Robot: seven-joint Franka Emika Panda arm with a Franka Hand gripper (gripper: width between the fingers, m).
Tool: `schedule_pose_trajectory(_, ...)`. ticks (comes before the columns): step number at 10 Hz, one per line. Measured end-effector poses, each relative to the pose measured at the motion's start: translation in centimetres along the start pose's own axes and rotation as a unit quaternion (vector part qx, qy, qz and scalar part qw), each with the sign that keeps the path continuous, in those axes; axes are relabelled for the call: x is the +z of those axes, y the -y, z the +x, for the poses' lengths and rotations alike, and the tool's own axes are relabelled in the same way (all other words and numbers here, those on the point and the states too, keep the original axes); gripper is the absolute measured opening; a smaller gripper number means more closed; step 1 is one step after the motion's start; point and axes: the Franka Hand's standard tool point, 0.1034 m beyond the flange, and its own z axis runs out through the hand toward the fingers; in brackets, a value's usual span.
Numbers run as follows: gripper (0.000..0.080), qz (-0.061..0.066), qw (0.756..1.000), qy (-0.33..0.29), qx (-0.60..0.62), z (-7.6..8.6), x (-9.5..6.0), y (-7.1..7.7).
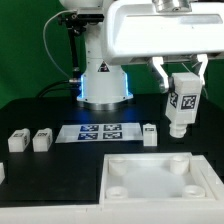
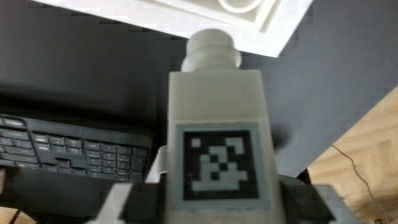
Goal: Assemble one leg
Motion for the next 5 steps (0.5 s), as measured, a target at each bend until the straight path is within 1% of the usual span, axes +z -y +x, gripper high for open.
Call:
schedule_pose_trajectory(1,0.0294,0.000,1.000,0.000,0.000,0.0,0.0,0.0)
schedule_pose_trajectory(2,0.0294,0.001,1.000,0.002,-0.003,-0.2,0.4,0.0)
schedule_pose_trajectory(3,0.0293,0.004,1.000,0.006,-0.002,-0.3,1.4,0.0)
schedule_pose_trajectory(4,0.0293,0.007,1.000,0.004,0.000,0.3,1.9,0.2)
schedule_pose_trajectory(5,0.0294,0.007,1.000,-0.002,-0.007,0.7,2.2,-0.4)
